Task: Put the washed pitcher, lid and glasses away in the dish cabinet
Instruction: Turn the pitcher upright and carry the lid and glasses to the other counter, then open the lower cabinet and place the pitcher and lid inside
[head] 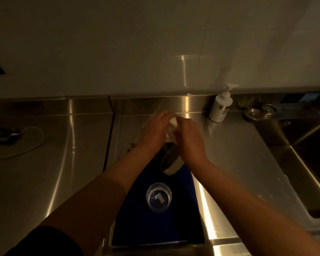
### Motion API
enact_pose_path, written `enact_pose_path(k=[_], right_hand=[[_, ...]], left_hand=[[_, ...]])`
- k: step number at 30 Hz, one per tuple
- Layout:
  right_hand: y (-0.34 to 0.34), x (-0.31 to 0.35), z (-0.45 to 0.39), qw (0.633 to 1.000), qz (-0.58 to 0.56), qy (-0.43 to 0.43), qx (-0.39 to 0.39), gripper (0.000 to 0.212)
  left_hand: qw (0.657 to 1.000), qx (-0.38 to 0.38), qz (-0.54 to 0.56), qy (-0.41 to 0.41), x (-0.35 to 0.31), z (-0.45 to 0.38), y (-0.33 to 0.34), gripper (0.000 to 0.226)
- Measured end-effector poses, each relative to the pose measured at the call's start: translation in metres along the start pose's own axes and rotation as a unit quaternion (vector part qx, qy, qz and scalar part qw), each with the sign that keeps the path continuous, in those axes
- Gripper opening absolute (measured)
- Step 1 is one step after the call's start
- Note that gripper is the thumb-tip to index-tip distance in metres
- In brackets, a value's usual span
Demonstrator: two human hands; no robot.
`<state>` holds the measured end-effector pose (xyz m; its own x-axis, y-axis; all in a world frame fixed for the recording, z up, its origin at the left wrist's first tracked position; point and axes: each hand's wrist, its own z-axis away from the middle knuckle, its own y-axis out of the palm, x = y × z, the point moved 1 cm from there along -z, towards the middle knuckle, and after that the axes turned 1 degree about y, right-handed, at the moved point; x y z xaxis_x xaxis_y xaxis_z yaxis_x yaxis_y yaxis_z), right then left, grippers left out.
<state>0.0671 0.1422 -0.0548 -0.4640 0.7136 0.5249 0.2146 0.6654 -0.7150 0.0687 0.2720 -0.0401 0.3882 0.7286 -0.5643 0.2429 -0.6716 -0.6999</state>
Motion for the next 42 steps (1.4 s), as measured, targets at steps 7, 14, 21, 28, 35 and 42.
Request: enact_pose_path(k=[7, 14, 21, 28, 35, 42], right_hand=[[0.018, 0.008, 0.010, 0.989, -0.117, 0.086, 0.023, 0.038], [0.007, 0.003, 0.025, 0.993, -0.119, 0.020, 0.011, 0.054], [0.003, -0.004, 0.036, 0.997, -0.042, -0.047, 0.040, 0.062], [-0.001, -0.017, 0.062, 0.998, 0.013, -0.058, -0.009, 0.062], [-0.008, -0.033, 0.072, 0.990, 0.064, -0.121, 0.038, 0.082], [-0.019, -0.048, 0.092, 0.991, 0.067, -0.084, 0.079, 0.094]], left_hand=[[0.991, 0.072, -0.087, 0.077, 0.019, 0.009, -0.002, 0.051], [0.990, 0.140, -0.029, -0.001, -0.001, 0.014, 0.004, 0.068], [0.979, 0.156, -0.127, 0.033, -0.006, 0.038, 0.012, 0.089], [0.936, 0.090, -0.326, 0.097, -0.001, 0.052, 0.020, 0.058], [0.963, 0.081, -0.255, 0.037, -0.013, 0.062, 0.025, 0.064], [0.961, 0.127, -0.238, 0.053, -0.023, 0.081, 0.033, 0.059]])
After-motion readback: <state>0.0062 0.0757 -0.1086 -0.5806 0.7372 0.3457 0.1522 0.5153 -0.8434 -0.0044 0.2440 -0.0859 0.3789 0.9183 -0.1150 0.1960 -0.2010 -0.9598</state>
